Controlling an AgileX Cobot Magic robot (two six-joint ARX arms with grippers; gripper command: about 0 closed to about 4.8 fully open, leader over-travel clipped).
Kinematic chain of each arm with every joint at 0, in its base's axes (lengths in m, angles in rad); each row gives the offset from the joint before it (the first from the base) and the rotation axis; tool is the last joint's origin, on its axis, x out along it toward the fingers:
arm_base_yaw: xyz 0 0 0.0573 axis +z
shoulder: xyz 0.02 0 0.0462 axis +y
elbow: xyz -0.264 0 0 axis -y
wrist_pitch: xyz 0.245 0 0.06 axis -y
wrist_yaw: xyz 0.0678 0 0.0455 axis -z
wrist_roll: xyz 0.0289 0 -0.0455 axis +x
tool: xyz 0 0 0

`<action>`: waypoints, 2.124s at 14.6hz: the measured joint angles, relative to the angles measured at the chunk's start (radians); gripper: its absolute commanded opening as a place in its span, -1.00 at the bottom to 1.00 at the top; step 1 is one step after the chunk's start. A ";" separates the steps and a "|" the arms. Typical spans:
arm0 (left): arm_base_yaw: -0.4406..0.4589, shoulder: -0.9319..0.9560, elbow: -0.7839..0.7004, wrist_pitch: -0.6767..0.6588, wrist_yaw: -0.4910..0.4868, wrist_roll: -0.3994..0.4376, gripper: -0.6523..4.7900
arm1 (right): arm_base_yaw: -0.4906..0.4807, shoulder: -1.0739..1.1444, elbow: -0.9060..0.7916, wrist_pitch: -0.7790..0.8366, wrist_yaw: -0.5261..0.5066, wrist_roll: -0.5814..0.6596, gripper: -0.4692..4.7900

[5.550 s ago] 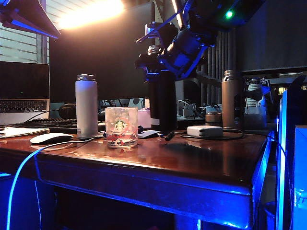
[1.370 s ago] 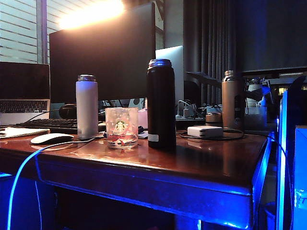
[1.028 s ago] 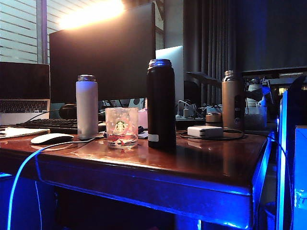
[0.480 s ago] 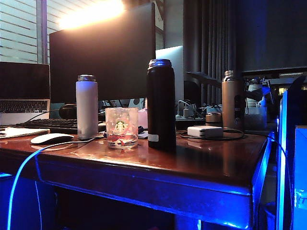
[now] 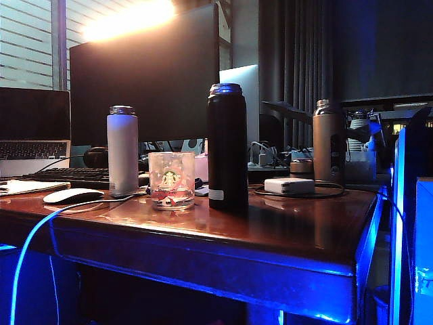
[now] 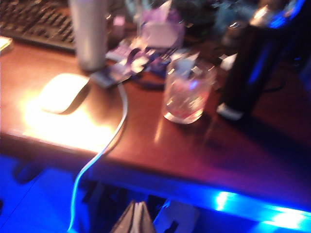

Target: Pick up the black thermos, pour a little water from inside into the glass cup, then place the black thermos back on the table.

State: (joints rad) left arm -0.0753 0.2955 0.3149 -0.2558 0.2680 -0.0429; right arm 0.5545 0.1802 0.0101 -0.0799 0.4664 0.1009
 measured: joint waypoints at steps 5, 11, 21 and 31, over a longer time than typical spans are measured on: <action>0.000 0.000 -0.104 0.138 -0.124 -0.016 -0.78 | 0.000 0.000 0.000 0.000 0.008 0.000 -0.84; 0.000 0.000 -0.196 0.257 -0.119 0.005 -0.78 | 0.000 0.000 0.000 0.000 0.008 0.000 -0.84; 0.124 -0.292 -0.307 0.167 -0.034 -0.024 -0.78 | 0.000 -0.013 0.000 -0.008 0.005 0.000 -0.84; 0.124 -0.292 -0.307 0.135 -0.024 -0.024 -0.78 | -0.052 -0.139 0.000 -0.016 0.004 0.000 -0.84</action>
State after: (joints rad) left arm 0.0490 0.0032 0.0074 -0.1207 0.2443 -0.0673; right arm 0.5022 0.0414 0.0101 -0.0959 0.4702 0.1013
